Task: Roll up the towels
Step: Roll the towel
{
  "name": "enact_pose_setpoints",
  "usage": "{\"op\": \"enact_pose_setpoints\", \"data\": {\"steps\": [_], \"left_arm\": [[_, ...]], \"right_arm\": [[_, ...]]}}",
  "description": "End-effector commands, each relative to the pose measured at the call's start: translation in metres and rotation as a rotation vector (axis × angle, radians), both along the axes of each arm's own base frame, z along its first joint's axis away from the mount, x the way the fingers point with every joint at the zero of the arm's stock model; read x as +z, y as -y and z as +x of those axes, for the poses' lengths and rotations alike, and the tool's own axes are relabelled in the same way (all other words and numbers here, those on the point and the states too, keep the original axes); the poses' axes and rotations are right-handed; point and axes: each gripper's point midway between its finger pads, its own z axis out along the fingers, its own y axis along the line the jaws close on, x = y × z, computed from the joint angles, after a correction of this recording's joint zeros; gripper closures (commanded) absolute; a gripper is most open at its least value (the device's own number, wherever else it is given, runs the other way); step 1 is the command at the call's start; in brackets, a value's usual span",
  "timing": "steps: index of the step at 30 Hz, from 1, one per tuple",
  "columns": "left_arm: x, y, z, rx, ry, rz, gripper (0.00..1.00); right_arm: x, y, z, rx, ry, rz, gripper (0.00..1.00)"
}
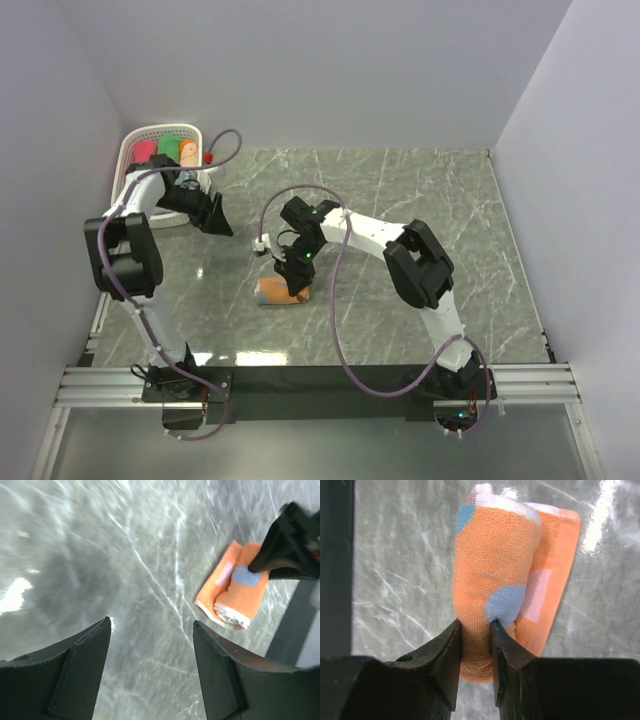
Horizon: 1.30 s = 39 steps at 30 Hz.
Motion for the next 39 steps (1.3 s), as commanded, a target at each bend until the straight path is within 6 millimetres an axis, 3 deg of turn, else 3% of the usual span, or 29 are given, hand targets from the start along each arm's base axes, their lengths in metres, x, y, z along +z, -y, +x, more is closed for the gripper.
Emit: {"op": "enact_pose_setpoints", "data": {"steps": [1, 5, 6, 8, 9, 10, 11, 12, 14, 15, 16, 18, 20, 25, 31, 39], "left_arm": [[0.05, -0.005, 0.01, 0.048, 0.171, -0.01, 0.28], [0.07, -0.011, -0.008, 0.021, 0.362, 0.092, 0.27], [0.071, -0.008, -0.028, 0.003, 0.398, 0.119, 0.25], [0.061, -0.001, -0.044, -0.096, 0.495, 0.221, 0.25], [0.054, 0.004, -0.065, -0.132, 0.529, 0.25, 0.24], [0.05, 0.01, -0.067, -0.173, 0.595, 0.303, 0.23], [0.028, 0.019, -0.085, -0.231, 0.598, 0.312, 0.22], [0.035, 0.035, -0.096, -0.286, 0.682, 0.316, 0.2], [0.022, 0.049, -0.104, -0.333, 0.752, 0.332, 0.18], [0.025, 0.058, -0.109, -0.352, 0.8, 0.327, 0.17], [0.024, 0.079, -0.118, -0.417, 0.837, 0.305, 0.17], [0.019, 0.094, -0.117, -0.428, 0.895, 0.318, 0.17], [0.008, 0.114, -0.129, -0.495, 0.916, 0.307, 0.17], [-0.005, 0.143, -0.122, -0.549, 0.998, 0.319, 0.17], [-0.022, 0.15, -0.117, -0.615, 1.022, 0.335, 0.17], [-0.043, 0.15, -0.133, -0.707, 0.949, 0.314, 0.26]], "right_arm": [[-0.009, 0.023, -0.016, -0.089, -0.254, -0.127, 1.0], [-0.003, 0.021, -0.011, -0.153, -0.396, -0.112, 1.0], [-0.004, 0.021, -0.009, -0.165, -0.417, -0.111, 1.0], [-0.008, 0.023, -0.004, -0.199, -0.468, -0.119, 1.0], [-0.009, 0.022, -0.003, -0.208, -0.498, -0.114, 1.0], [-0.012, 0.023, 0.002, -0.226, -0.519, -0.118, 1.0], [-0.013, 0.023, 0.003, -0.237, -0.541, -0.122, 1.0], [-0.012, 0.021, 0.003, -0.242, -0.572, -0.114, 1.0], [-0.015, 0.022, 0.007, -0.26, -0.619, -0.127, 1.0], [-0.016, 0.021, 0.009, -0.27, -0.639, -0.129, 1.0], [-0.019, 0.021, 0.011, -0.28, -0.662, -0.13, 1.0], [-0.024, 0.021, 0.014, -0.301, -0.682, -0.138, 1.0], [-0.029, 0.021, 0.017, -0.32, -0.699, -0.146, 1.0], [-0.041, 0.018, 0.017, -0.36, -0.771, -0.171, 1.0], [-0.049, 0.017, 0.029, -0.45, -0.88, -0.173, 1.0], [-0.063, 0.02, 0.043, -0.534, -0.899, -0.19, 1.0]]}}
